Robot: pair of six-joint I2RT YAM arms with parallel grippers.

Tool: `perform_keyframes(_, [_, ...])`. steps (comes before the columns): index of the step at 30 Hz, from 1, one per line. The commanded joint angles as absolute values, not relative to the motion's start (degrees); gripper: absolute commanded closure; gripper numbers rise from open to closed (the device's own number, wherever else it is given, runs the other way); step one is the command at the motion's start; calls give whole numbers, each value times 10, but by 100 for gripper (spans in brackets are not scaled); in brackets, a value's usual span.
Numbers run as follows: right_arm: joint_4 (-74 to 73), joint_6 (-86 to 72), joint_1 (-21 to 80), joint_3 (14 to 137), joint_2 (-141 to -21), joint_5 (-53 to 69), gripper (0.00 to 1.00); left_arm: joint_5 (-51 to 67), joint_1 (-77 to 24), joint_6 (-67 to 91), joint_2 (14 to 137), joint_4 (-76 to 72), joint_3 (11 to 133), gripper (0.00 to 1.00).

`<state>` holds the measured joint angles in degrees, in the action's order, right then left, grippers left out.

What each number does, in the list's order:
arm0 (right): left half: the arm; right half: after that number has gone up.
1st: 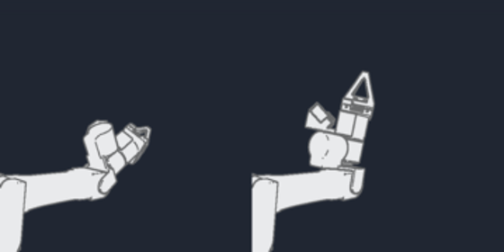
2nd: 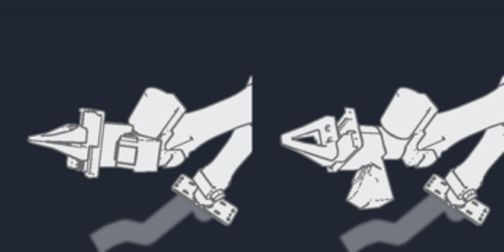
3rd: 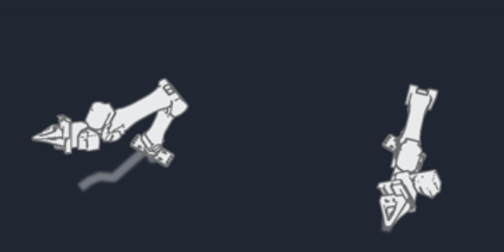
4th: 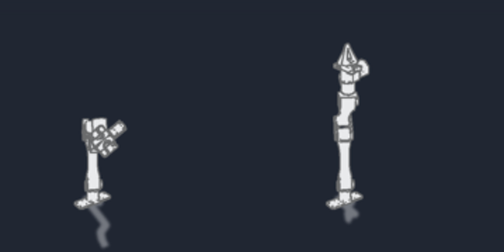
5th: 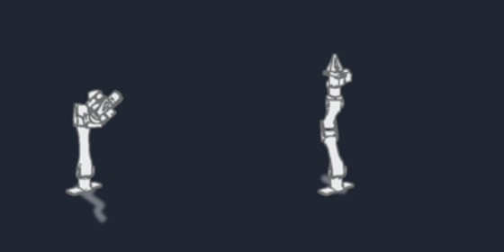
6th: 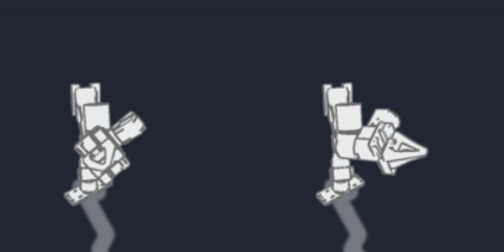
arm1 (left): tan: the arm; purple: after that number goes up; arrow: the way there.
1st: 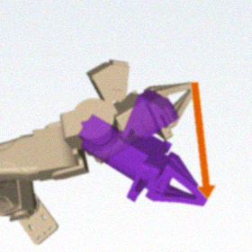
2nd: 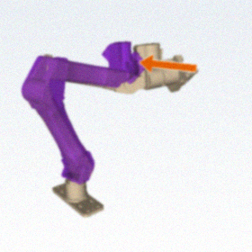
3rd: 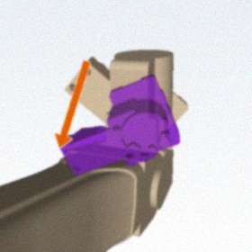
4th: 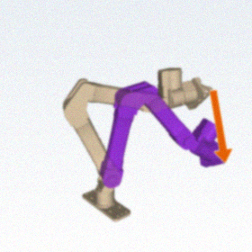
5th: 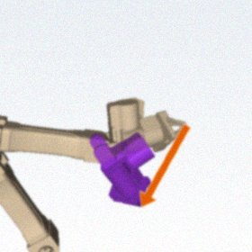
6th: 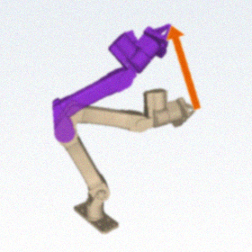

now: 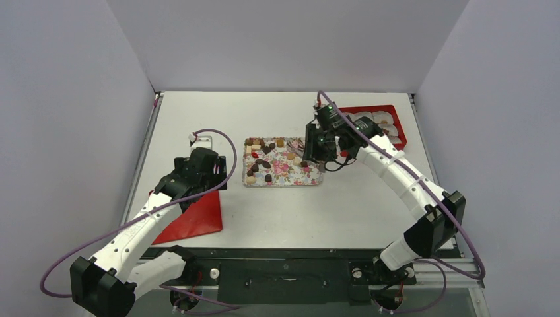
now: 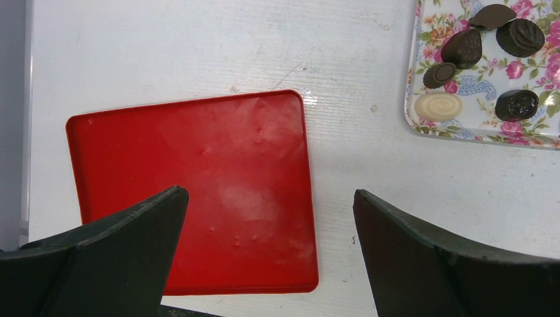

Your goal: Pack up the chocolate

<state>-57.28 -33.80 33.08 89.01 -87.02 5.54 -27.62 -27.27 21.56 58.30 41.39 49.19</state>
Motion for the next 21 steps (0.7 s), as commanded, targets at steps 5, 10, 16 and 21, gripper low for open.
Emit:
perform_keyframes(5, [-548,-344,395,950,-946,25,62,-287,-269,213,573,400,500,4])
perform_keyframes(10, [-558,-327,420,992,-999,18,60,-289,-269,213,571,401,500,4])
perform_keyframes(16, [-572,-310,441,1032,-1048,12,60,-289,-269,213,571,401,500,4])
perform_keyframes(21, [-579,-301,452,1055,-1072,12,60,-290,-269,213,572,401,500,4])
